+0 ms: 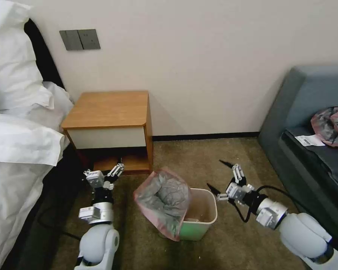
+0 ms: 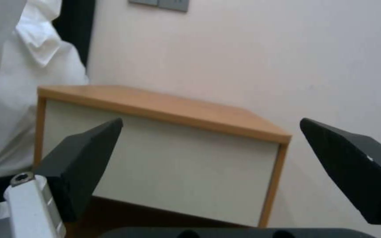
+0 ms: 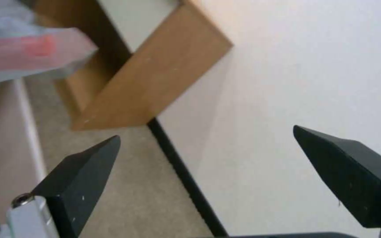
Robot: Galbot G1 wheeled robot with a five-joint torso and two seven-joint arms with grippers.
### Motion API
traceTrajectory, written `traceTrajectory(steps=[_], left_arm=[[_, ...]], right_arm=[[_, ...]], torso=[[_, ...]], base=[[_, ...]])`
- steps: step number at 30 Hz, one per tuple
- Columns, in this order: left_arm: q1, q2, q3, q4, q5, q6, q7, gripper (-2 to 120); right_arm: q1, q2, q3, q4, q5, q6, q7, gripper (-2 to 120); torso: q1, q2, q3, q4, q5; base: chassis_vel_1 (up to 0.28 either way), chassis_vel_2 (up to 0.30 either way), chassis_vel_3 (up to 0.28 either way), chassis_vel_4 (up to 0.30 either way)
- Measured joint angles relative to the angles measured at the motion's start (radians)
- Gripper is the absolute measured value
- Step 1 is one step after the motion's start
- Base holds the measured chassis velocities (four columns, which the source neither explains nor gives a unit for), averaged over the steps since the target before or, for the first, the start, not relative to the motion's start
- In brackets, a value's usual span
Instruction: Pick up the garbage bag from the table and place it over the trash can.
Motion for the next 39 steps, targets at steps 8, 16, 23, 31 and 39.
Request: traceTrajectory(steps=[8,16,23,31,39], left_arm=[[0.097,0.083,0.063,-0.195,-0.145,0.172,-0.034,100],[0.235,0.184,0.128,-0.404,-0.285,0.374,-0.126,99],[0.288,0.208,0.173,-0.411,-0.339,0.549,-0.137,98],[0.283,0.199,0.208,-0.371,-0.383,0.623,-0.100,98],[0.264,0.195,0.202,-0.321,-0.404,0.637,-0.060,97]], right_arm=[[-0.001,0.084,0.023,0.007,0.004,0.001,0.049,100],[0.008,0.140,0.041,-0.003,0.005,0.010,0.055,100],[0.013,0.190,0.028,-0.012,-0.004,0.023,0.056,100],[0.002,0.205,0.025,-0.020,-0.016,0.043,0.056,100],[0.002,0.212,0.014,-0.027,-0.023,0.052,0.053,100]], torso=[[0.000,0.000,0.000,-0.0002,-0.0003],[0.000,0.000,0.000,-0.0002,0.0000],[0.000,0.000,0.000,-0.0002,-0.0002],[0.000,0.000,0.000,-0.0003,-0.0001],[0.000,0.000,0.000,-0.0002,-0.0001]], base=[[0.000,0.000,0.000,0.000],[0.000,0.000,0.000,0.000],[0.000,0.000,0.000,0.000],[0.000,0.000,0.000,0.000],[0.000,0.000,0.000,0.000]])
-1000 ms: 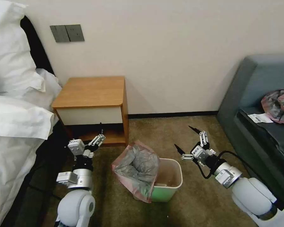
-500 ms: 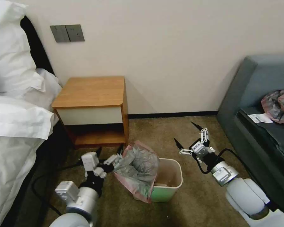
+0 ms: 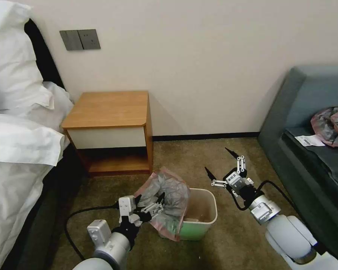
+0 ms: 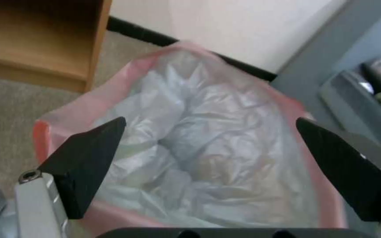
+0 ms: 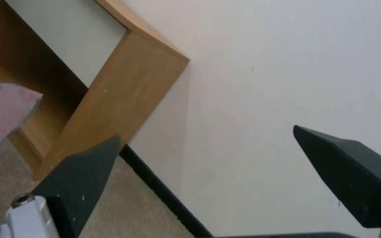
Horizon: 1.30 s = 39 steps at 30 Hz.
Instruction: Pick up the garbage bag from the table and place it over the trash can.
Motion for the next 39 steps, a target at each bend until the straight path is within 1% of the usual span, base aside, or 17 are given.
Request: traceTrajectory(steps=[4,5,8,10,13,17,26,33,39], left_arm=[[-0.033,-0.018,-0.005,0.073,0.000,-0.035,0.005,97],[-0.033,-0.018,-0.005,0.073,0.000,-0.035,0.005,97],[-0.067,-0.043,-0.005,0.123,-0.006,-0.040,0.002,97],[-0.074,-0.048,-0.005,0.136,-0.007,-0.044,0.001,97],[-0.093,-0.056,-0.004,0.173,-0.008,-0.071,-0.004,97],[-0.102,-0.064,-0.006,0.194,-0.004,-0.096,-0.009,97],[-0.122,-0.088,-0.005,0.236,0.022,-0.117,-0.006,97],[-0.122,-0.095,0.003,0.261,0.076,-0.131,0.030,97],[-0.122,-0.095,0.001,0.280,0.117,-0.152,0.046,97]], right_arm=[[-0.009,0.012,-0.006,-0.008,-0.014,0.017,-0.003,100],[-0.009,0.012,-0.006,-0.008,-0.014,0.017,-0.003,100],[-0.015,0.021,-0.008,-0.010,-0.021,0.023,-0.003,100],[-0.016,0.022,-0.008,-0.010,-0.022,0.024,-0.003,100],[-0.022,0.026,-0.004,-0.015,-0.026,0.030,-0.004,100],[-0.026,0.027,0.002,-0.024,-0.027,0.039,-0.004,100],[-0.024,0.033,0.004,-0.030,-0.027,0.042,-0.003,100],[-0.026,0.040,0.011,-0.033,-0.026,0.047,-0.002,100],[-0.029,0.045,0.015,-0.034,-0.027,0.051,-0.001,100]], torso=[[0.000,0.000,0.000,0.0000,0.0001],[0.000,0.000,0.000,0.0000,0.0001],[0.000,0.000,0.000,0.0000,0.0002],[0.000,0.000,0.000,0.0000,0.0000],[0.000,0.000,0.000,0.0000,0.0000],[0.000,0.000,0.000,-0.0001,0.0000],[0.000,0.000,0.000,0.0000,0.0000],[0.000,0.000,0.000,0.0000,0.0001],[0.000,0.000,0.000,0.0000,0.0000]], base=[[0.000,0.000,0.000,0.000],[0.000,0.000,0.000,0.000],[0.000,0.000,0.000,0.000],[0.000,0.000,0.000,0.000],[0.000,0.000,0.000,0.000],[0.000,0.000,0.000,0.000],[0.000,0.000,0.000,0.000],[0.000,0.000,0.000,0.000],[0.000,0.000,0.000,0.000]])
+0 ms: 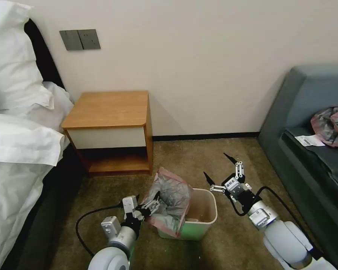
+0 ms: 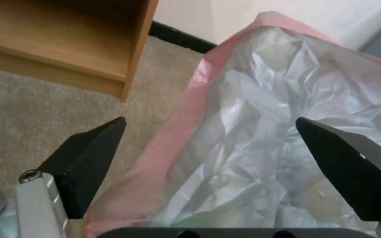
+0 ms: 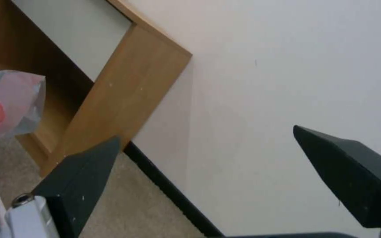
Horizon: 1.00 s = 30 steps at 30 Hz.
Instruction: Pick up the garbage bag from the table and place it over the trash can.
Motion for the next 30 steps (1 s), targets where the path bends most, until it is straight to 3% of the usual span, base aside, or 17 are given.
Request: traceTrajectory(steps=[13,30], left_arm=[[-0.018,-0.015,-0.015,0.042,0.038,-0.034,-0.025,97],[-0.022,-0.015,-0.003,0.064,0.058,-0.025,0.002,97]], right_arm=[[-0.007,0.008,-0.001,-0.009,-0.012,0.010,0.001,100],[-0.011,0.011,0.004,-0.007,-0.017,0.021,0.001,100]], torso=[[0.000,0.000,0.000,0.0000,0.0000],[0.000,0.000,0.000,0.0000,0.0000]], base=[[0.000,0.000,0.000,0.000],[0.000,0.000,0.000,0.000]])
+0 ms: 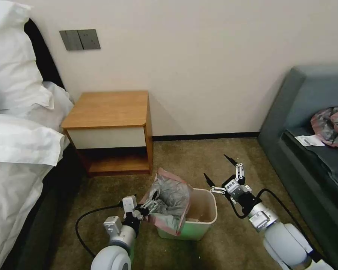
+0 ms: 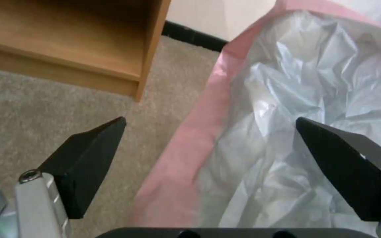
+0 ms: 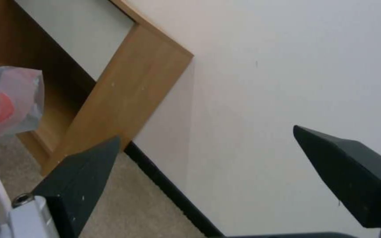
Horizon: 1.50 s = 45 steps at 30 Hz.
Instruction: Pick up the garbage bag from the table and place it over the trash can.
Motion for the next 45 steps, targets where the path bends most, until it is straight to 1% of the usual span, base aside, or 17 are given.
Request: traceTrajectory(steps=[3,5,6,12,22,24,25,28,29,31,32,35,36,39,40,42,45], left_arm=[[0.002,0.001,-0.003,-0.001,0.003,0.026,0.000,97],[0.006,0.003,-0.005,-0.020,-0.004,0.084,-0.011,97],[0.006,0.003,-0.005,-0.020,-0.004,0.084,-0.011,97],[-0.007,0.007,-0.018,-0.054,-0.020,0.192,-0.037,97],[-0.030,0.001,-0.013,-0.045,-0.018,0.262,-0.066,93],[-0.035,0.001,-0.010,-0.042,-0.018,0.273,-0.066,85],[-0.035,0.001,-0.010,-0.042,-0.018,0.273,-0.066,85],[-0.041,0.001,-0.011,-0.035,-0.017,0.282,-0.043,71],[-0.041,0.001,-0.011,-0.035,-0.017,0.282,-0.043,71],[-0.043,0.001,-0.011,-0.029,-0.015,0.282,-0.026,59],[-0.043,0.001,-0.011,-0.029,-0.015,0.282,-0.026,59],[-0.043,-0.001,-0.009,-0.022,-0.015,0.278,-0.014,46],[-0.043,-0.001,-0.009,-0.022,-0.015,0.278,-0.014,46],[-0.043,-0.008,-0.005,-0.021,-0.014,0.274,-0.011,31],[-0.043,-0.008,-0.005,-0.021,-0.014,0.274,-0.011,31],[-0.043,-0.010,-0.005,-0.020,-0.013,0.271,-0.009,21],[-0.041,-0.011,-0.005,-0.020,-0.010,0.266,-0.007,14]], right_arm=[[0.001,0.000,0.000,0.000,0.000,0.001,0.000,100],[0.001,0.001,0.000,0.000,0.000,0.002,0.000,100],[0.001,0.001,0.000,0.000,0.000,0.002,0.000,100],[-0.005,0.010,0.001,-0.007,-0.004,0.017,-0.001,100],[-0.017,0.010,0.005,-0.007,-0.013,0.028,-0.001,100],[-0.017,0.008,0.005,-0.007,-0.013,0.029,-0.001,100],[-0.017,0.008,0.005,-0.007,-0.013,0.029,-0.001,100],[-0.019,0.007,0.004,-0.008,-0.016,0.030,-0.001,100],[-0.019,0.007,0.004,-0.008,-0.016,0.030,-0.001,100],[-0.019,0.006,0.004,-0.008,-0.016,0.031,0.000,100],[-0.019,0.006,0.004,-0.008,-0.016,0.031,0.000,100],[-0.018,0.004,0.004,-0.008,-0.016,0.031,0.000,100],[-0.018,0.004,0.004,-0.008,-0.016,0.031,0.000,100],[-0.018,0.002,0.006,-0.007,-0.016,0.031,0.001,100],[-0.018,0.002,0.006,-0.007,-0.016,0.031,0.001,100],[-0.018,0.002,0.007,-0.007,-0.016,0.031,0.001,100],[-0.018,0.004,0.008,-0.007,-0.016,0.031,0.001,100]], torso=[[0.000,0.000,0.000,0.0000,0.0000],[0.000,0.000,0.000,0.0000,0.0000],[0.000,0.000,0.000,0.0000,0.0000],[0.000,0.000,0.000,0.0000,0.0000],[0.000,0.000,0.000,0.0000,0.0000],[0.000,0.000,0.000,0.0000,0.0001],[0.000,0.000,0.000,0.0000,0.0001],[0.000,0.000,0.000,0.0000,0.0000],[0.000,0.000,0.000,0.0000,0.0000],[0.000,0.000,0.000,0.0000,0.0001],[0.000,0.000,0.000,0.0000,0.0001],[0.000,0.000,0.000,0.0001,0.0002],[0.000,0.000,0.000,0.0001,0.0002],[0.000,0.000,0.000,0.0001,0.0002],[0.000,0.000,0.000,0.0001,0.0002],[0.000,0.000,0.000,0.0001,0.0002],[0.000,0.000,0.000,0.0001,0.0003]], base=[[0.000,0.000,0.000,0.000],[0.000,0.000,0.000,0.000],[0.000,0.000,0.000,0.000],[0.000,0.000,0.000,0.000],[0.000,0.000,0.000,0.000],[0.000,0.000,0.000,0.000],[0.000,0.000,0.000,0.000],[0.000,0.000,0.000,0.000],[0.000,0.000,0.000,0.000],[0.000,0.000,0.000,0.000],[0.000,0.000,0.000,0.000],[0.000,0.000,0.000,0.000],[0.000,0.000,0.000,0.000],[0.000,0.000,0.000,0.000],[0.000,0.000,0.000,0.000],[0.000,0.000,0.000,0.000],[0.000,0.000,0.000,0.000]])
